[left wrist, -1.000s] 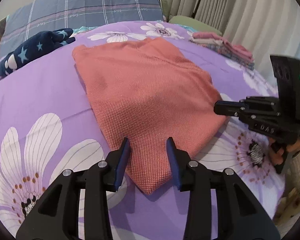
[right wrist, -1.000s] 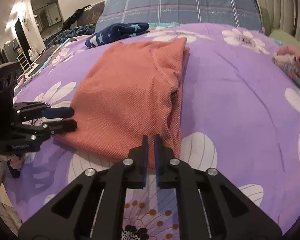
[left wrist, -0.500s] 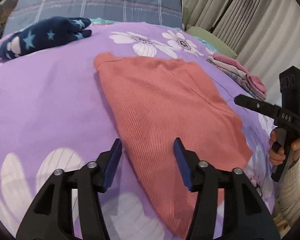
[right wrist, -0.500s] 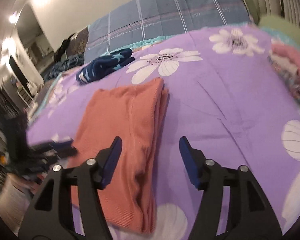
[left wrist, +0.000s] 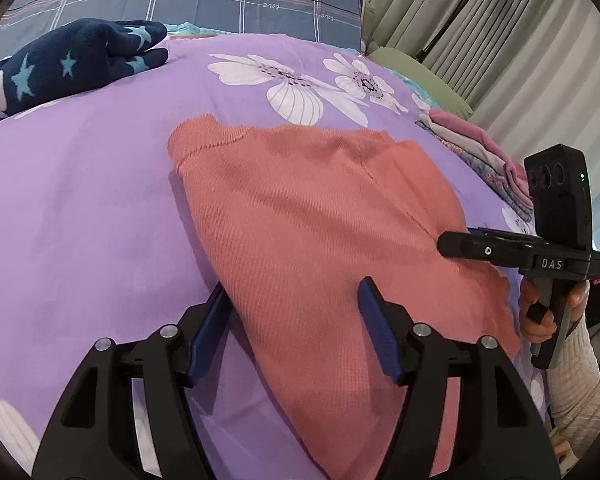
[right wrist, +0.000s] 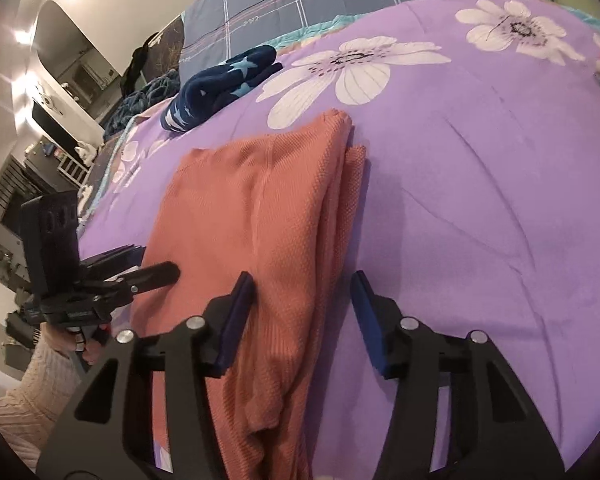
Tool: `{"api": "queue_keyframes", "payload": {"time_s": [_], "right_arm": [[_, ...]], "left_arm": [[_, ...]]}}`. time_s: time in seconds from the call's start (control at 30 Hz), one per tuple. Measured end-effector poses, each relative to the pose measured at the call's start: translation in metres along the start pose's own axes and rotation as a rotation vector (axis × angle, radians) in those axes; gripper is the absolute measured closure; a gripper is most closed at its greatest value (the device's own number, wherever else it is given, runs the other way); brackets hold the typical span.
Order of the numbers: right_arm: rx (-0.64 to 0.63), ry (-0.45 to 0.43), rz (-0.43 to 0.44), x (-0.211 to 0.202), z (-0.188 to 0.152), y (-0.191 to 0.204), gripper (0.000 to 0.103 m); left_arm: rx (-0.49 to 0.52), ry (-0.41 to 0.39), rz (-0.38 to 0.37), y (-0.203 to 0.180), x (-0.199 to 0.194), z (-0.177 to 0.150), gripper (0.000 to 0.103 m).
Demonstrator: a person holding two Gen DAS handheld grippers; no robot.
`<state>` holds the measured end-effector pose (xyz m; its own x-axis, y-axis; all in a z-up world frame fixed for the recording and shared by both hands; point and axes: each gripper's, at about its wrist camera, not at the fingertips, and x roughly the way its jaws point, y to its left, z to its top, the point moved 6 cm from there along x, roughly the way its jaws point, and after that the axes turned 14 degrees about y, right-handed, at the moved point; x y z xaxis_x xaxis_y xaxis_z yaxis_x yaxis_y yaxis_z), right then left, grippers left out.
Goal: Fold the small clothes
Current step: 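Grasp the folded coral shirt's edge with the left and right grippers, then lift the folded shirt with both grippers and carry it toward the clothes stack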
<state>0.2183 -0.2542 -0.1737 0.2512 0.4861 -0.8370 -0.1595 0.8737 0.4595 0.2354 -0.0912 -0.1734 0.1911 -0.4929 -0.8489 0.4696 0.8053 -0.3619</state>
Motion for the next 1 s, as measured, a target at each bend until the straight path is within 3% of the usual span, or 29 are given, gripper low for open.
{"api": "queue_keyframes", "payload": {"time_s": [0.13,0.4,0.47,0.5,0.57,0.6,0.67,0.83,1.0], "right_arm": [[0.001,0.015,0.039,0.007,0.013,-0.003,0.051],[-0.033,0.017,0.033,0.021,0.039,-0.001,0.049],[-0.038,0.01,0.017,0.022,0.041,-0.001,0.052],[-0.046,0.002,-0.009,0.021,0.043,0.0,0.058],[-0.059,-0.015,-0.056,0.017,0.042,0.003,0.07],[-0.081,-0.031,-0.075,0.013,0.039,0.009,0.08],[-0.127,-0.073,-0.144,0.005,0.035,0.022,0.084],[-0.292,-0.216,-0.386,-0.021,0.021,0.069,0.086],[-0.33,-0.31,-0.449,-0.049,0.009,0.095,0.086]], "left_arm": [[-0.006,0.005,-0.008,0.003,0.006,0.015,0.037],[0.005,0.01,-0.026,0.007,0.014,0.032,0.037],[0.003,0.011,-0.021,0.007,0.015,0.035,0.038],[0.006,0.01,-0.01,0.007,0.015,0.035,0.04],[0.026,-0.005,0.026,0.005,0.012,0.034,0.058],[0.04,-0.017,0.039,0.002,0.009,0.033,0.062],[0.069,-0.048,0.069,-0.004,-0.001,0.032,0.074],[0.14,-0.141,0.132,-0.026,-0.035,0.028,0.077],[0.183,-0.208,0.152,-0.043,-0.066,0.021,0.079]]}}
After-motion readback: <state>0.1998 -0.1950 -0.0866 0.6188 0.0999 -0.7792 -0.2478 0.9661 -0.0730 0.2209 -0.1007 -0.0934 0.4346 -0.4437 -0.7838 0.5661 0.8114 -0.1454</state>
